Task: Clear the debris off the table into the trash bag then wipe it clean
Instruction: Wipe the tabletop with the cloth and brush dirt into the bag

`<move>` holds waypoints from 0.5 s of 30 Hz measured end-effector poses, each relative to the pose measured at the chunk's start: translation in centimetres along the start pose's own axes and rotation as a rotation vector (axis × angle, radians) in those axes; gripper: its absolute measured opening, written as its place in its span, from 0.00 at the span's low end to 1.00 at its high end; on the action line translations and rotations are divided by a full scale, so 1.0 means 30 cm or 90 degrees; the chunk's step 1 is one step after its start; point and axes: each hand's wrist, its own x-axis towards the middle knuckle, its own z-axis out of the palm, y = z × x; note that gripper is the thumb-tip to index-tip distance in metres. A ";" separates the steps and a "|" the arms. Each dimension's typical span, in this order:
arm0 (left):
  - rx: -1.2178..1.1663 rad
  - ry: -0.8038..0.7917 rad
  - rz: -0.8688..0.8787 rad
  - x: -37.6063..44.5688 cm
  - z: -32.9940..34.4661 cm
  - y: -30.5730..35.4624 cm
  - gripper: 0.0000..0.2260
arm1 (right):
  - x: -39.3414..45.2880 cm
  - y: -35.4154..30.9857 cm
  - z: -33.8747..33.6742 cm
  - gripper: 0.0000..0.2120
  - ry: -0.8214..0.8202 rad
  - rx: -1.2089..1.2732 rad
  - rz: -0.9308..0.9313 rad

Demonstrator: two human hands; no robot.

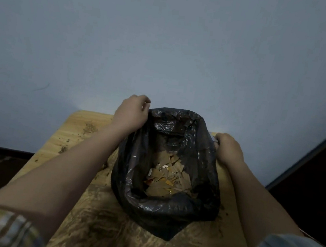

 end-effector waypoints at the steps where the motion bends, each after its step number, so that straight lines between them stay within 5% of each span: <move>1: 0.004 -0.008 0.014 -0.004 0.000 0.021 0.12 | -0.002 -0.010 -0.016 0.08 0.029 0.028 0.004; 8: 0.059 -0.068 0.070 -0.049 -0.034 0.147 0.15 | 0.014 -0.129 -0.217 0.08 0.247 0.267 0.034; 15: -0.076 -0.047 0.128 -0.089 -0.185 0.335 0.24 | -0.062 -0.386 -0.517 0.05 0.384 0.397 -0.061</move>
